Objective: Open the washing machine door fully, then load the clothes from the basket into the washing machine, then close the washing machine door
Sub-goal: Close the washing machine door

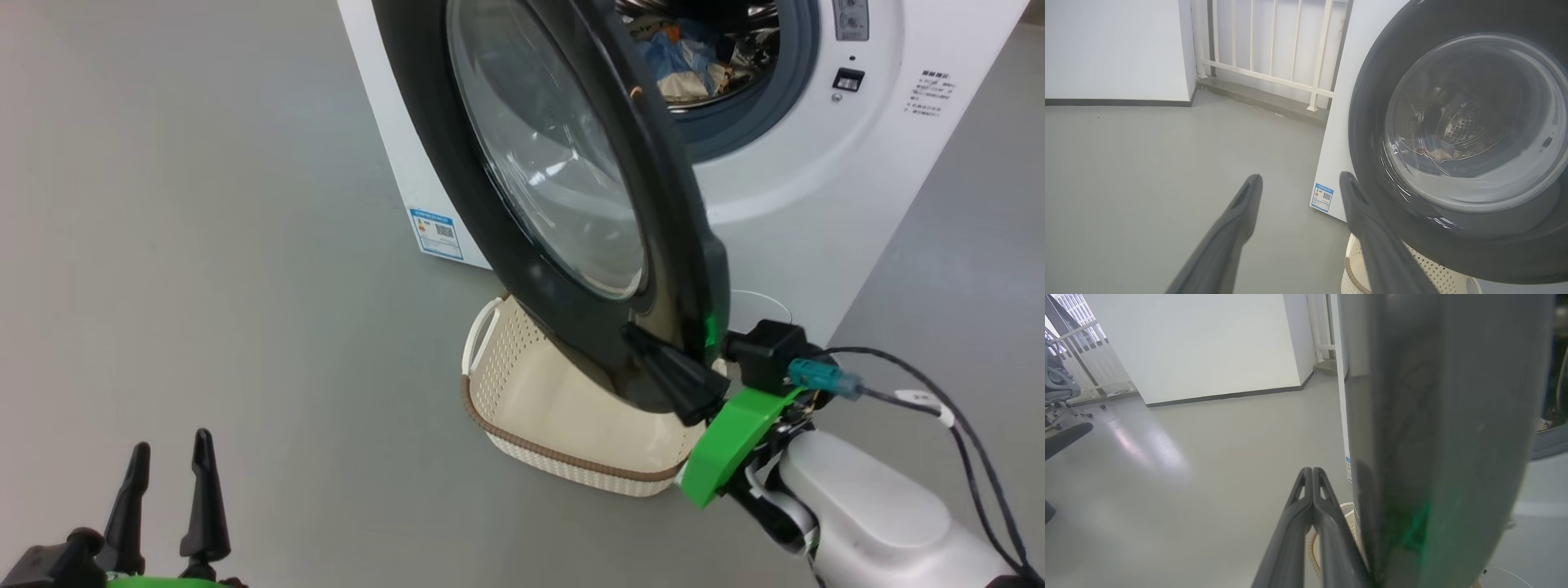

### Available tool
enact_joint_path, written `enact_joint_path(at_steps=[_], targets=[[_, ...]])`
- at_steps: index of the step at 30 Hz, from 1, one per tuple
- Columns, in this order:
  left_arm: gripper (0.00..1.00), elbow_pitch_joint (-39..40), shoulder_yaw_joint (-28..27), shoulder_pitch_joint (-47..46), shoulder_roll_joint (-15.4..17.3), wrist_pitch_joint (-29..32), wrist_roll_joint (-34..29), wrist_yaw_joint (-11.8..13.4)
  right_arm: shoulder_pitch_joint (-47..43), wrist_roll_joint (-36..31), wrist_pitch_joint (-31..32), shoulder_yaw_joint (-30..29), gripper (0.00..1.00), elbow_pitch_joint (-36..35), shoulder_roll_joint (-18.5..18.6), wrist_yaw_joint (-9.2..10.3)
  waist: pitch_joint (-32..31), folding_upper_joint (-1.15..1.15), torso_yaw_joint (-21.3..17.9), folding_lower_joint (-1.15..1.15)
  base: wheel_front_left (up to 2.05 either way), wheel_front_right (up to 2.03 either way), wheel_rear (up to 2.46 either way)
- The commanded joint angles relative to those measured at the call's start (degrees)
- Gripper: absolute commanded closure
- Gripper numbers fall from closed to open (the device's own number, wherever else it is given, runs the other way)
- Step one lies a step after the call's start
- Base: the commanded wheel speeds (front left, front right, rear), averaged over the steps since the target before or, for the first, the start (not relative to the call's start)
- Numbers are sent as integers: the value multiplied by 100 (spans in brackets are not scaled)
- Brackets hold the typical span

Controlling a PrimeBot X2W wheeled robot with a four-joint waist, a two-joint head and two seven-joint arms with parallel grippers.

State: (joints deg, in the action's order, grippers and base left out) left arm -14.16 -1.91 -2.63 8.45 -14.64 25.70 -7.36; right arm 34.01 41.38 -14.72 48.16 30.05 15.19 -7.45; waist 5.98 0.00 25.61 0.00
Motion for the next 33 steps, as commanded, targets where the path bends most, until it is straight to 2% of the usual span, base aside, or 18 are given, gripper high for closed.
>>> enact_joint_path(at_steps=[1,21,33], targets=[[0,119,-169,-268,154,-36,35,-13,185,-47,-28,-150,100,-39,96,-3,95,0,-33,0,0,0,0],[0,377,27,-767,289,-36,247,-13,929,-316,-28,-1376,100,215,664,-3,1102,0,-245,0,0,0,0],[0,527,101,-1129,402,-36,409,-13,1915,-470,-28,-1670,100,450,764,-3,1783,0,-354,0,0,0,0]])
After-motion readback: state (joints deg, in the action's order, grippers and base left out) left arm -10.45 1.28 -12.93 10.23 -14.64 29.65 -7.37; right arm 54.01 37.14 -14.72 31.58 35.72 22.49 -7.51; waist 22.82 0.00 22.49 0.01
